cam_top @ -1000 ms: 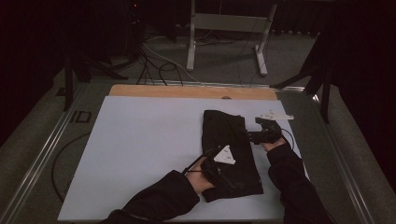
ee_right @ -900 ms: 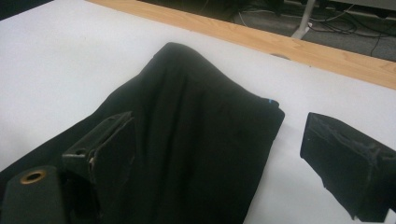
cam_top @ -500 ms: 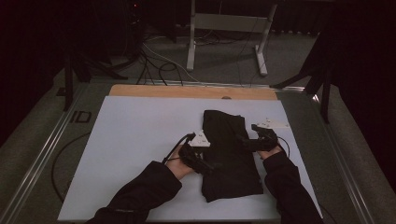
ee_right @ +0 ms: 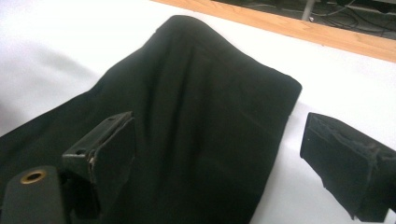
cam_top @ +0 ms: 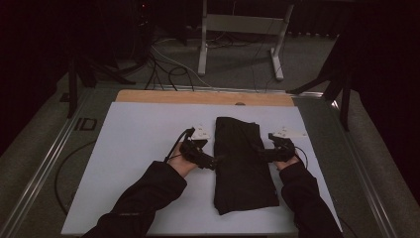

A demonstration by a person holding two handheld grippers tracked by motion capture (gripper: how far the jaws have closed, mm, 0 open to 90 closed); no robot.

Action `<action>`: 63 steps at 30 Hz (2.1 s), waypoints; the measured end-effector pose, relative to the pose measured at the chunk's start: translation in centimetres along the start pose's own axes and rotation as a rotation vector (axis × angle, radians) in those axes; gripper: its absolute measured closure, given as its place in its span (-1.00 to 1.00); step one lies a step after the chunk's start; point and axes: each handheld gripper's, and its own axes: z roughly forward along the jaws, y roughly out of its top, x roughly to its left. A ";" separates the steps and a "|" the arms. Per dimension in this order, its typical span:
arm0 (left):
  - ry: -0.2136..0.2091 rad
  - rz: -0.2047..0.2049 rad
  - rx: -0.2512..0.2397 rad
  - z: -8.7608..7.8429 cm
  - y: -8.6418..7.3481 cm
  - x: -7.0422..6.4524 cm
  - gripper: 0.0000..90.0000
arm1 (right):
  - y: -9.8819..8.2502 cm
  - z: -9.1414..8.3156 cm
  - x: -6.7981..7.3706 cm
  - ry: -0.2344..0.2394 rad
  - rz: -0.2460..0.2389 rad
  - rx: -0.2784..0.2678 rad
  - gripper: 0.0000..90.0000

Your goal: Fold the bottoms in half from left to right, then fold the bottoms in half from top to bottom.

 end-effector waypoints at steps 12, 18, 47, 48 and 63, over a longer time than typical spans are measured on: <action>0.064 -0.038 0.034 1.4 0.6 2.2 -0.99 | 0.3 0.5 -1.0 -0.015 0.006 0.008 -0.77; 0.074 -0.065 0.038 1.8 0.8 2.9 -0.99 | 0.6 0.8 -1.4 -0.021 0.004 0.014 -0.77; 0.039 -0.148 0.042 3.0 3.2 5.2 -0.99 | 2.5 2.0 -2.5 -0.030 0.039 0.019 -0.77; 0.039 -0.148 0.042 3.0 3.2 5.2 -0.99 | 2.5 2.0 -2.5 -0.030 0.039 0.019 -0.77; 0.028 -0.195 0.025 5.7 3.2 6.1 -0.97 | 3.2 3.9 -3.8 -0.049 0.102 0.053 -0.77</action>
